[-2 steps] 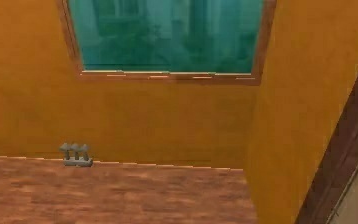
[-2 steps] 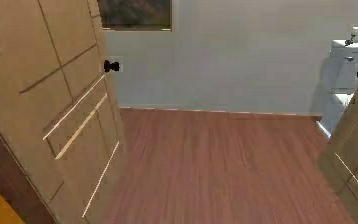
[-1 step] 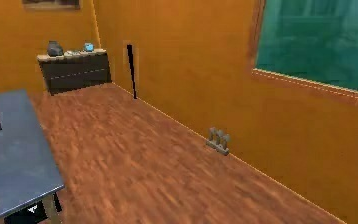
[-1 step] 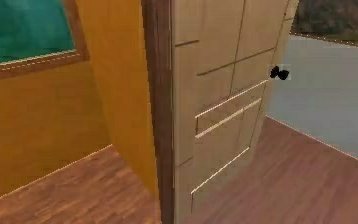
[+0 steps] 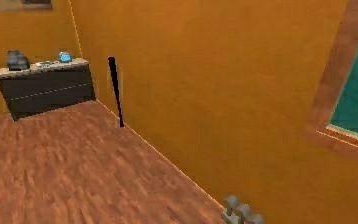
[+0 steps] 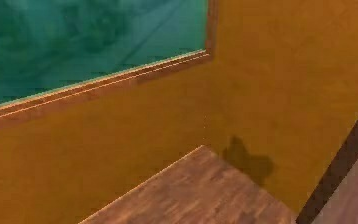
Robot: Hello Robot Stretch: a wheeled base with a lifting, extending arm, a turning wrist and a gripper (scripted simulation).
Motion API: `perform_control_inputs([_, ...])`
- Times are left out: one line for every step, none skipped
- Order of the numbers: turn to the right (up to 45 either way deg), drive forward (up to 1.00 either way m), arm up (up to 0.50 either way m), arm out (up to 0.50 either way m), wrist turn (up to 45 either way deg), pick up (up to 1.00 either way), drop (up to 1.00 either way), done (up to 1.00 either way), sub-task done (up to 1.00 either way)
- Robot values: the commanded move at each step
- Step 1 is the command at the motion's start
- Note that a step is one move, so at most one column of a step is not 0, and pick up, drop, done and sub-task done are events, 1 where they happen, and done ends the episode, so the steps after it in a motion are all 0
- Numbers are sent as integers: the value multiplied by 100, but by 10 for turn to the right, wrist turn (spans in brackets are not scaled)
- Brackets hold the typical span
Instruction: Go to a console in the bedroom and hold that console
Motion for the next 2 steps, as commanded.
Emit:
perform_control_inputs([-330, 0, 0, 0, 0, 0, 0, 0, 0])
perform_control_inputs([0, 25, 0, 0, 0, 0, 0, 0, 0])
